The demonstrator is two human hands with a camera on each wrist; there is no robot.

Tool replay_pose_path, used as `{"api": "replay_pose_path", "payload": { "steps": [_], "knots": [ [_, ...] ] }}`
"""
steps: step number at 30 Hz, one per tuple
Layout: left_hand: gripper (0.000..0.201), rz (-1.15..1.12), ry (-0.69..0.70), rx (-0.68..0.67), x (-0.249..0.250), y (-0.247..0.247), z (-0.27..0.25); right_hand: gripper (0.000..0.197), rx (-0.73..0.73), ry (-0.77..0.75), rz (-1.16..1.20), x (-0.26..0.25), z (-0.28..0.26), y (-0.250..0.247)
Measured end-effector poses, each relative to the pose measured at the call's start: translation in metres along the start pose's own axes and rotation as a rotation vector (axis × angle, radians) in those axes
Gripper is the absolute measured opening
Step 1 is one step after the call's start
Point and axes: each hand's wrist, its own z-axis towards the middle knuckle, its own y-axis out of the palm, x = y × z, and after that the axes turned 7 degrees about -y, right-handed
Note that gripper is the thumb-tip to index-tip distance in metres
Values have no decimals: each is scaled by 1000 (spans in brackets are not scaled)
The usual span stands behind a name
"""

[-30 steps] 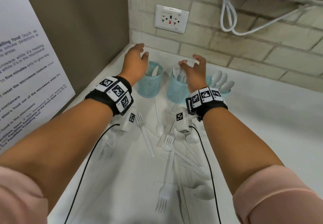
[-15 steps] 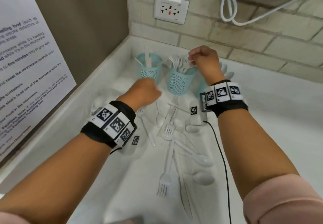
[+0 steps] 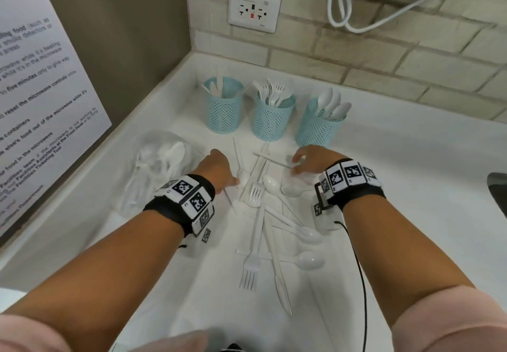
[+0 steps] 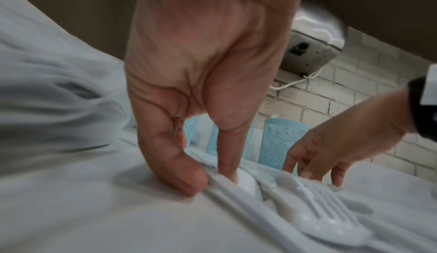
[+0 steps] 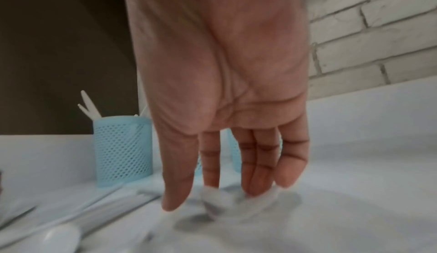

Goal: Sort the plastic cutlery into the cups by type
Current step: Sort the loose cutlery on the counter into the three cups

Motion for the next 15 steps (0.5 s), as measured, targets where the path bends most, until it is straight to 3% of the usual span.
{"api": "replay_pose_path", "payload": {
  "steps": [4,10,15],
  "knots": [
    [65,-61,-17,-23,2,2,7,43,82,-30,-18,-4,9,16],
    [75,-186,47,41,3,11,19,19,85,-38,-14,-11,18,20],
    [63,-240,36,48,8,12,22,17,76,-50,93,-23,19,18]
  ]
}}
